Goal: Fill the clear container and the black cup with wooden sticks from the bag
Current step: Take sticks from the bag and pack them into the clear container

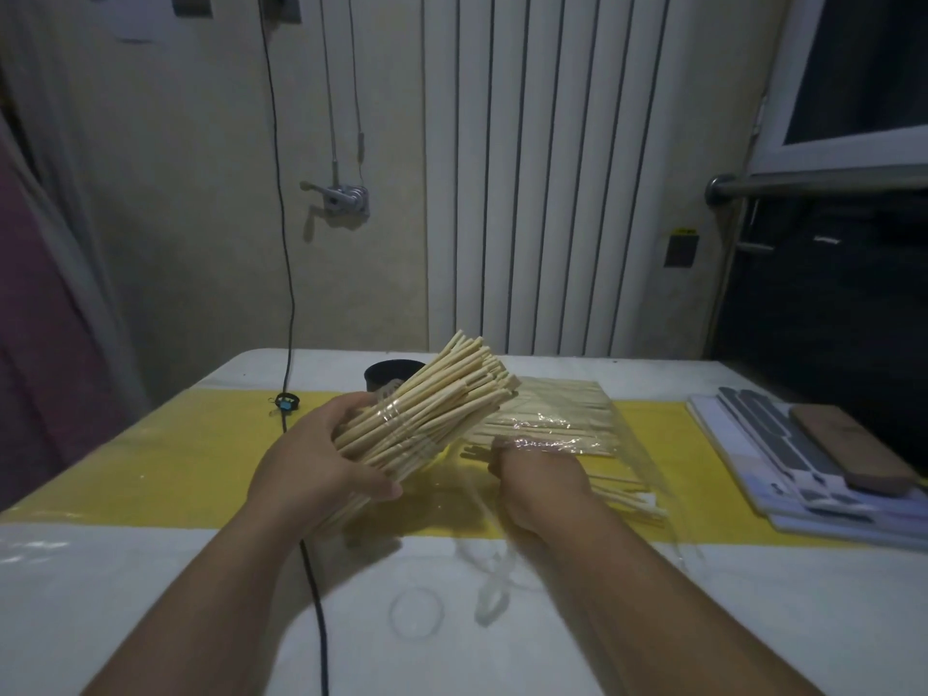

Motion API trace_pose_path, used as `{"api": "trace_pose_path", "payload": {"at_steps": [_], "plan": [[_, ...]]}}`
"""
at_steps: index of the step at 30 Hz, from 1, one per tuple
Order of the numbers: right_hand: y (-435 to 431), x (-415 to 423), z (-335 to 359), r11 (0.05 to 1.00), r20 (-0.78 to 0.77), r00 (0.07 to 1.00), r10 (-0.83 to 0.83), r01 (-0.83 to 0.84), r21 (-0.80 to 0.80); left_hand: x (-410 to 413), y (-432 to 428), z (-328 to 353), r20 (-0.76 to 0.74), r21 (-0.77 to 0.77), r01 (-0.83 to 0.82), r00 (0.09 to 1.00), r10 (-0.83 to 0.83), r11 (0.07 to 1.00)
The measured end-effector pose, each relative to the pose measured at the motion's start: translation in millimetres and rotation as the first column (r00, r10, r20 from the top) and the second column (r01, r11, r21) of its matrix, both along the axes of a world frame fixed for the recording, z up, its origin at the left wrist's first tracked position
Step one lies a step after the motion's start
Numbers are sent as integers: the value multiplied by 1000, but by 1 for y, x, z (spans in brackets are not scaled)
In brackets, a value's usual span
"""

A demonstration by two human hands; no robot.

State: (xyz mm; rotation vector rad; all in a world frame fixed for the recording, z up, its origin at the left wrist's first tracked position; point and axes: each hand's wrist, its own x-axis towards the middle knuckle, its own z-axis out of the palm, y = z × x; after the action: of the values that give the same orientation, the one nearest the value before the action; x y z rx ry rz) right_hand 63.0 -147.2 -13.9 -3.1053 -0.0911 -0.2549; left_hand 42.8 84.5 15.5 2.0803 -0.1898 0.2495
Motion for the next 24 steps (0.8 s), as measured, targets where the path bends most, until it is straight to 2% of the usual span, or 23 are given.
{"api": "trace_pose_path", "payload": {"at_steps": [5,10,12,15,20,22,24], "plan": [[-5,-15,16,998,23,999,28,-29,52,1,0,0,-5,12,-16,1000,16,1000],[-5,-35,40,998,-131,990,56,-50,44,1,2,-1,-16,-20,-36,999,36,999],[-2,-43,53,999,-123,991,49,-46,26,1,2,-1,-17,-32,-33,999,32,999],[1,-55,66,998,-1,999,54,-54,-39,0,1,-1,-20,-40,-29,999,29,999],[0,-64,80,985,215,964,158,-139,-102,1,1,-1,-9,-35,-36,999,36,999],[-1,-63,78,979,344,917,201,-177,-99,1,2,-1,-11,-34,-39,999,39,999],[-3,-57,71,969,561,791,244,-220,-111,1,2,-1,-11,-34,-39,999,39,999]]}}
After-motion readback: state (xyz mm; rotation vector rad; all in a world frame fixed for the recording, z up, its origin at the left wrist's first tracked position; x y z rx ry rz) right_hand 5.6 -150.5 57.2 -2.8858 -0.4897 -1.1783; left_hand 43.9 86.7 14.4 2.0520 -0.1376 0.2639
